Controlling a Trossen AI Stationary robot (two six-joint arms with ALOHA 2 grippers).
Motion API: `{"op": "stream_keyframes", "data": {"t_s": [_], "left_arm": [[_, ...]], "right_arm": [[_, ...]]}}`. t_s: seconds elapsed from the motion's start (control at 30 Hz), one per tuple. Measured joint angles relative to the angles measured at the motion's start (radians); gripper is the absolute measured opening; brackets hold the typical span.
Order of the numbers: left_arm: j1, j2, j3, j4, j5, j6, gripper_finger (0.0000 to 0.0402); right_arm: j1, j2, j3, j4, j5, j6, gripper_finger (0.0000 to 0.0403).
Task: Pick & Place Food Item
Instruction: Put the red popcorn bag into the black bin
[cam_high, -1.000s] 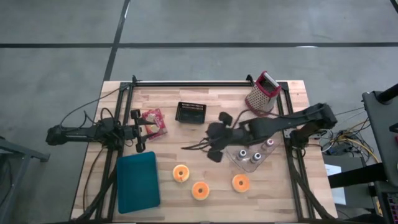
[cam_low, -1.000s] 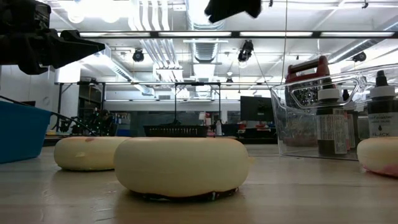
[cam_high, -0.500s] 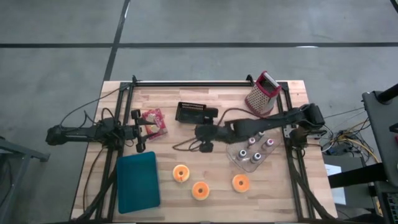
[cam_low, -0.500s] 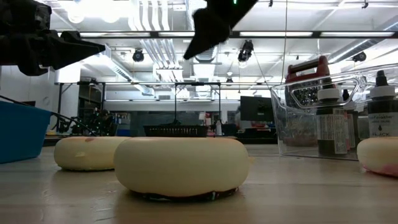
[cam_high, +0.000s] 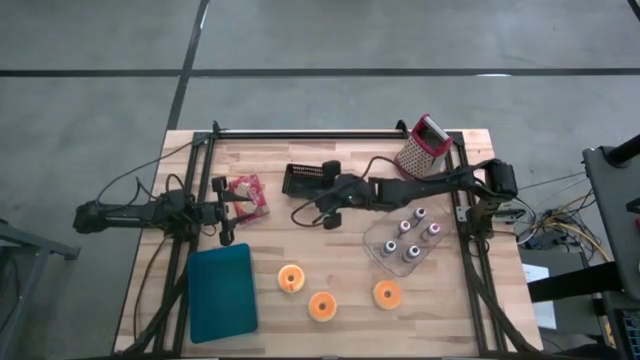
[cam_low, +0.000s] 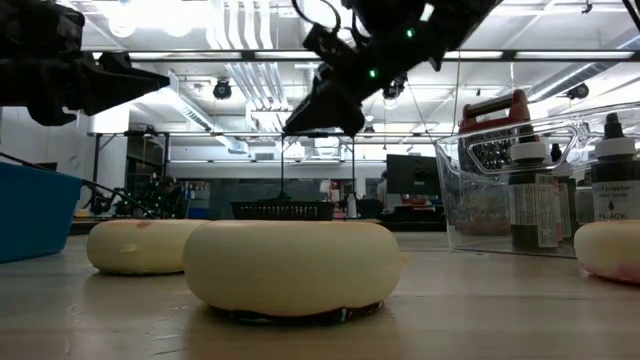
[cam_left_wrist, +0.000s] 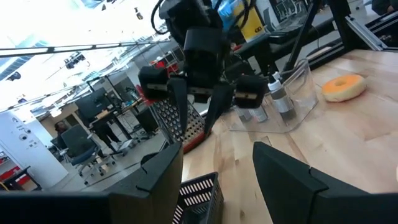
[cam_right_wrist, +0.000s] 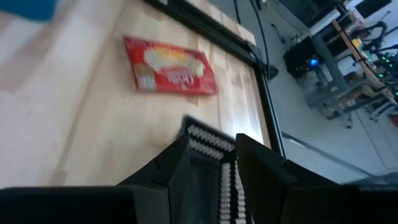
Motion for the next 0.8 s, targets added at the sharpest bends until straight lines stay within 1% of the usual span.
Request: {"op": "stream_keyframes", "data": {"t_s": [0.23, 0.43, 0.57, 0.8], "left_arm": [[0.0, 0.0, 0.0, 0.0, 0.0, 0.0, 0.02], [0.0, 0.0, 0.0, 0.0, 0.0, 0.0, 0.02], [0.0, 0.0, 0.0, 0.0, 0.0, 0.0, 0.02], [0.0, 0.0, 0.0, 0.0, 0.0, 0.0, 0.02]], "right_arm": [[0.003, 0.0, -0.044, 0.029, 0.0, -0.041, 0.0123], [0.001, 0.044, -0.049, 0.124, 0.002, -0.057, 0.0125], [-0.011, 0.133, 0.026, 0.13, 0.002, -0.15, 0.0145], [-0.022, 0.346, 0.224, 0.117, 0.001, -0.292, 0.0184]]}}
